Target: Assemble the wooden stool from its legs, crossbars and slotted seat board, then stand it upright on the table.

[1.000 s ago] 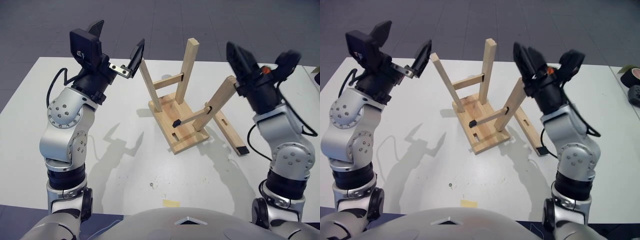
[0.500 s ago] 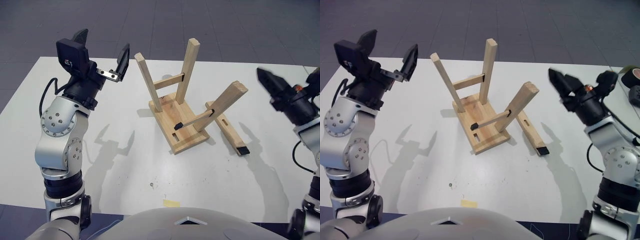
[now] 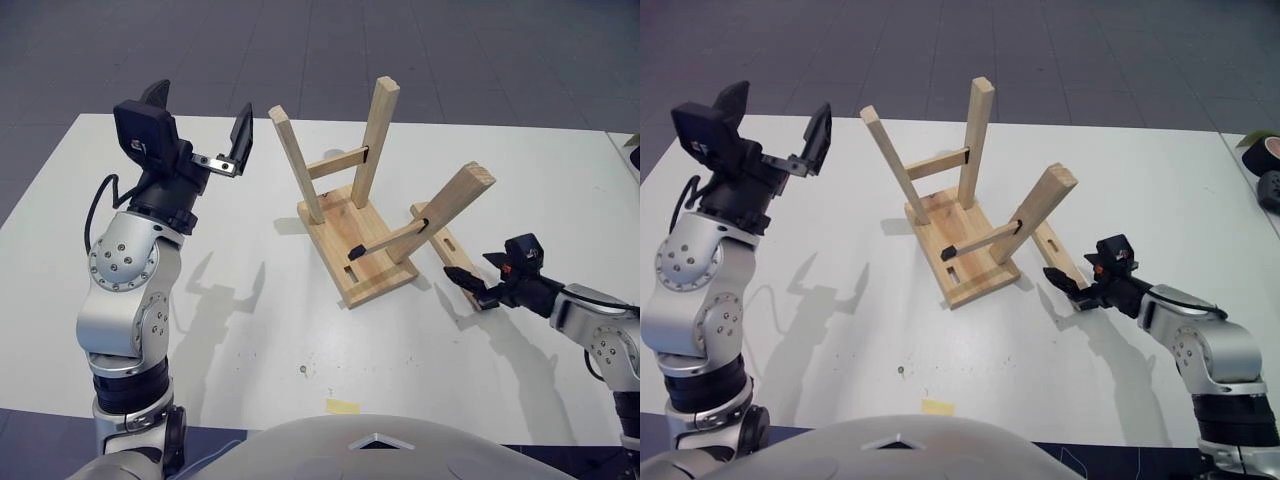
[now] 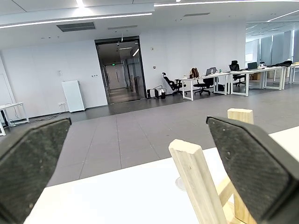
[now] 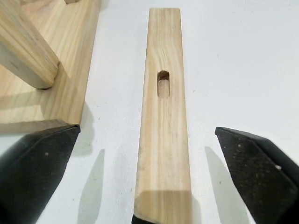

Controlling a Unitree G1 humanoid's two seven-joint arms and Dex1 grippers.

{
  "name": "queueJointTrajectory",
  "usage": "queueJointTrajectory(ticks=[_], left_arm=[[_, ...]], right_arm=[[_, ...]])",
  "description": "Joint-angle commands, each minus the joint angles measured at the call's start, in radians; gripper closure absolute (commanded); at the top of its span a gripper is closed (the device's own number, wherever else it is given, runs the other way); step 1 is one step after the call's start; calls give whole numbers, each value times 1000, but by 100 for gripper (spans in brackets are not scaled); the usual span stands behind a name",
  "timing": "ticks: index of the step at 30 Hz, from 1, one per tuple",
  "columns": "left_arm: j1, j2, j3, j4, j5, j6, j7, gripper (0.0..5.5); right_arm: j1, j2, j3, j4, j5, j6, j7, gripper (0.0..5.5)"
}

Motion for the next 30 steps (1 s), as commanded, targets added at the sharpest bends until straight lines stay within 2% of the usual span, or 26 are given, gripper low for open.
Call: queueJointTrajectory(ticks=[1, 13, 19, 24, 30], left_arm=[[30, -16, -6, -29, 5, 27, 16, 10], [88, -61, -72, -80, 42, 55, 61, 10], [112, -79, -107, -95, 67, 65, 72, 10], [59, -80, -78, -65, 40, 66, 55, 10], [-120, -115, 5, 14, -130, 115, 20, 10]], right_arm=[[9, -34, 29, -2, -77, 42, -3, 73], [-18, -52, 60, 24, -169, 120, 78, 260], [-52, -66, 112, 54, -258, 69, 104, 341], [-136, 53, 50, 95, -283, -39, 23, 342], [-229, 224, -68, 149, -360, -271, -203, 342]])
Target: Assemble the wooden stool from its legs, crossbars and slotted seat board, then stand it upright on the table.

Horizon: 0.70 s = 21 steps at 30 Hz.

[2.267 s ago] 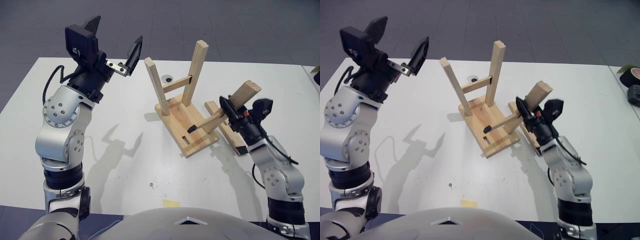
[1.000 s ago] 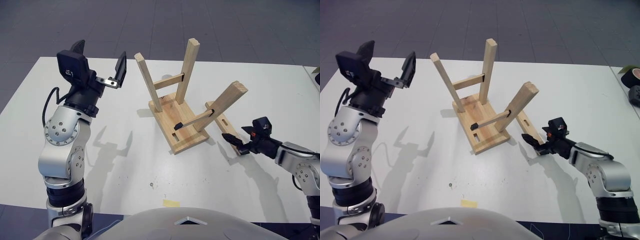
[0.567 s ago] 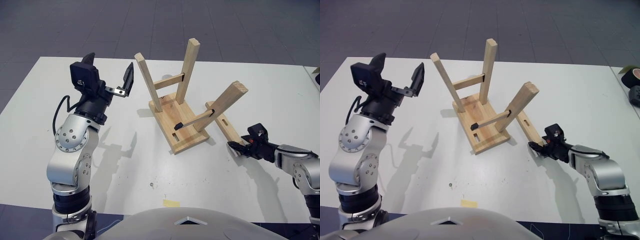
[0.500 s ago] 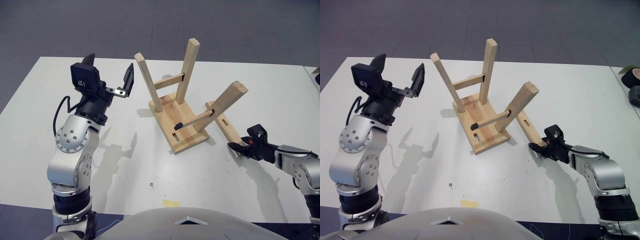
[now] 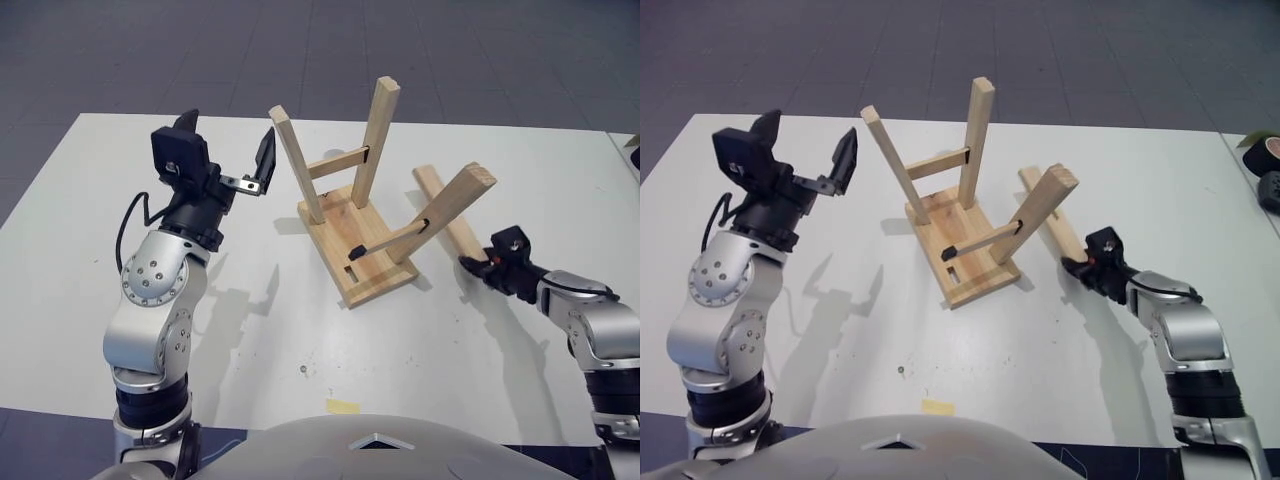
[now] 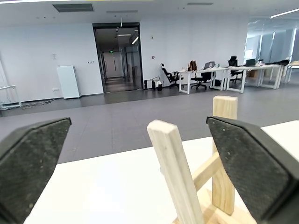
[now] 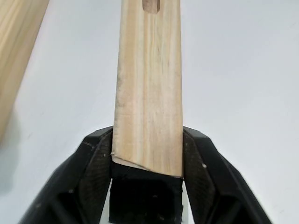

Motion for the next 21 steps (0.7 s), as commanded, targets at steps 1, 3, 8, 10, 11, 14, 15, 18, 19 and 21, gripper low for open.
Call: queueJointTrajectory(ticks=[1, 3, 8, 10, 11, 14, 15, 18, 19, 21], left_arm=[[-161, -35, 86, 62, -167, 74, -16, 10], [-257, -56, 162, 100, -330, 136, 3, 10], [-458, -20, 283, 244, -851, 289, 3, 10], [-524, -11, 303, 303, -1045, 298, 55, 10], [-552, -5, 308, 328, -1118, 295, 84, 10], [-600, 4, 297, 363, -1246, 268, 167, 10], [-607, 11, 289, 368, -1272, 263, 184, 10], [-626, 38, 263, 361, -1352, 255, 196, 10], [-632, 50, 248, 352, -1359, 258, 186, 10], [-635, 70, 222, 334, -1365, 264, 163, 10]], right_arm=[[-61, 100, -86, -3, -61, -199, -142, 343], [-94, 123, -96, -49, -113, -332, -190, 343], [-163, 115, -59, -239, -221, -567, -201, 343], [-183, 110, -31, -318, -236, -590, -174, 343], [-190, 111, -13, -357, -242, -590, -160, 343], [-191, 111, 50, -451, -255, -582, -115, 343], [-183, 113, 82, -482, -264, -577, -97, 343], [-168, 146, 152, -558, -251, -525, -68, 343], [-166, 157, 171, -579, -248, -505, -63, 343], [-164, 176, 198, -606, -245, -475, -57, 343]])
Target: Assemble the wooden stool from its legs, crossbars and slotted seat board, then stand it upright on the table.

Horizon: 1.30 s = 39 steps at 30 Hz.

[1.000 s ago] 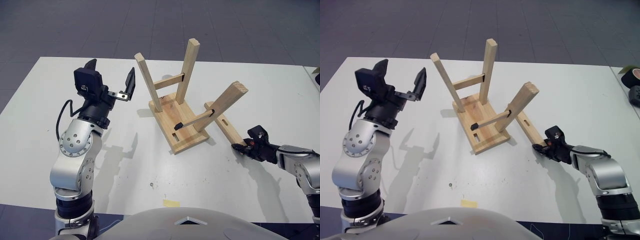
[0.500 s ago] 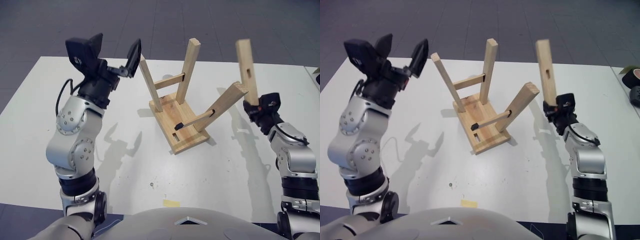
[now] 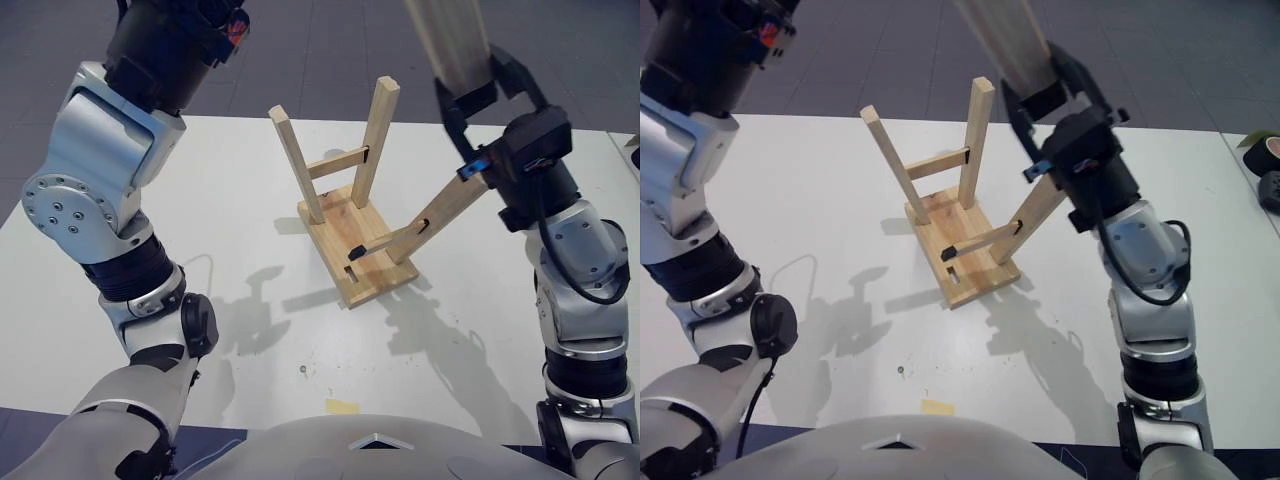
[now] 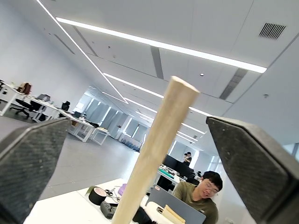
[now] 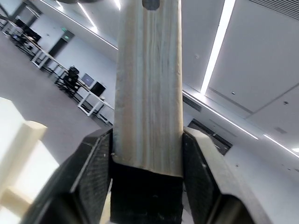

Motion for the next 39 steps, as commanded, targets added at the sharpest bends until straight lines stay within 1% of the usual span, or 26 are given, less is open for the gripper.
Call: queueJointTrajectory(ticks=[1, 3, 5, 8, 9, 11, 19, 22, 28, 35, 36, 37, 39], left_arm=[[-25, 52, -56, -32, -20, 7, -38, 10], [-21, 68, -73, -39, -7, -2, -53, 10], [-20, 89, -87, -51, 47, -13, -90, 37], [-8, 114, -98, -75, 107, -30, -161, 95], [-6, 116, -105, -81, 128, -38, -177, 106], [-5, 121, -116, -89, 153, -50, -197, 150], [-10, 141, -130, -76, 191, -59, -248, 275], [-5, 160, -127, -69, 229, -65, -261, 334], [61, 178, -128, -94, 295, -74, -273, 438], [76, 160, -144, -101, 357, -117, -281, 446], [66, 157, -138, -91, 364, -127, -274, 446], [55, 156, -131, -81, 370, -135, -266, 446], [47, 163, -106, -66, 386, -152, -247, 446]], right_arm=[[10, 36, 52, -61, 6, 59, 17, 343], [20, 43, 67, -66, -1, 70, 25, 343], [40, 49, 79, -73, -10, 76, 27, 343], [65, 61, 91, -86, -24, 87, 24, 343], [74, 67, 96, -89, -31, 88, 22, 343], [87, 80, 108, -96, -42, 93, 16, 343], [110, 109, 126, -109, -78, 90, 6, 343], [115, 118, 125, -108, -89, 87, 3, 343], [121, 147, 117, -107, -101, 94, -12, 343], [110, 165, 135, -95, -92, 114, 9, 343], [107, 166, 132, -91, -89, 119, 12, 307], [105, 169, 126, -91, -83, 129, 13, 301], [119, 205, 89, -100, -37, 169, -11, 263]])
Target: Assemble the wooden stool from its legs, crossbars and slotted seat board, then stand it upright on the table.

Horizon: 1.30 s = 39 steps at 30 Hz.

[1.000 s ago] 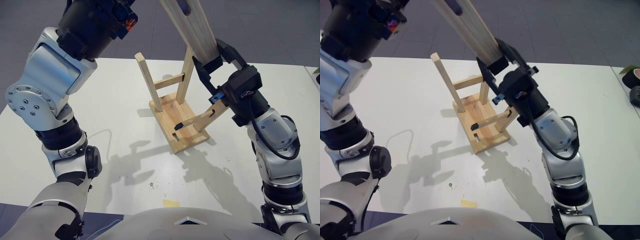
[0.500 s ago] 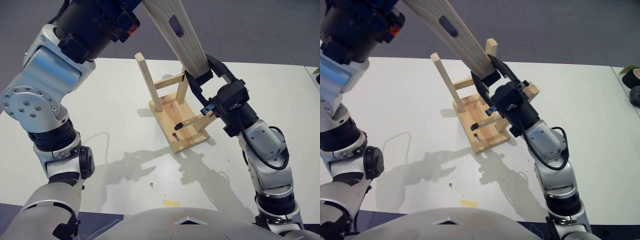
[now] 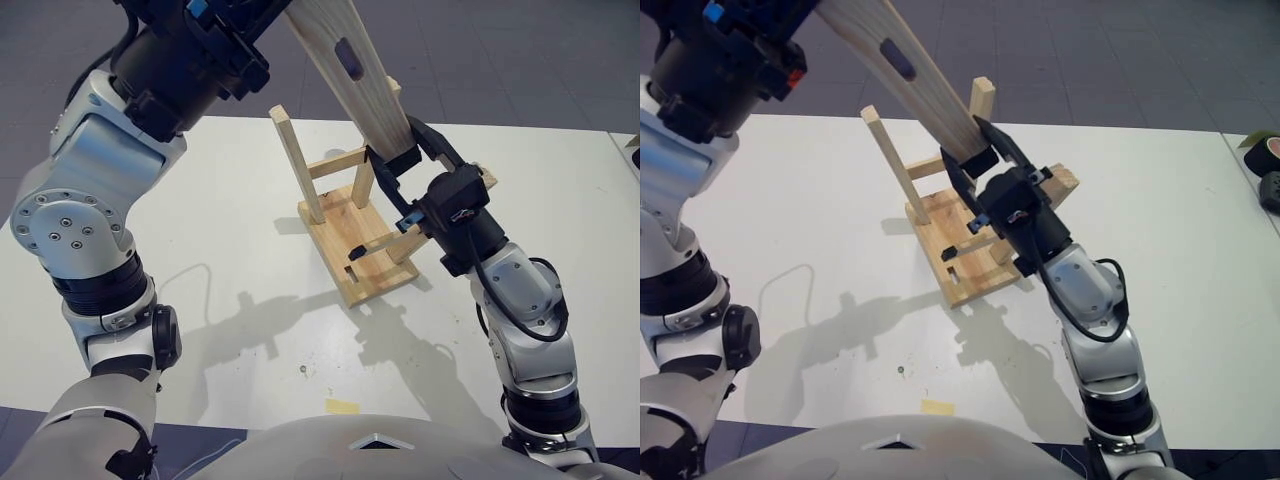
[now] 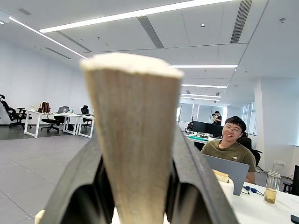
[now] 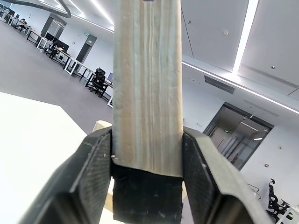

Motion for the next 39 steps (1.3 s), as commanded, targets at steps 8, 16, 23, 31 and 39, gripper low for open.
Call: queueJointTrajectory(ticks=[8, 16, 23, 31, 39], left_arm=[[-67, 93, 128, 108, 63, -30, 21, 446], [296, 301, 98, -138, 149, 60, -232, 446], [398, 354, -47, -94, 530, -96, -362, 446], [382, 277, -43, -13, 656, -164, -338, 446], [369, 274, -6, 80, 769, -182, -293, 446]], right_arm=[[-369, 66, -479, 43, 499, 356, -153, 131], [-175, -122, -559, 172, 381, 375, -129, 10], [18, -112, -343, 105, 389, 377, -9, 10], [67, -143, -318, -16, 529, 426, 100, 10], [33, -270, -560, -35, 1084, 542, 283, 10]])
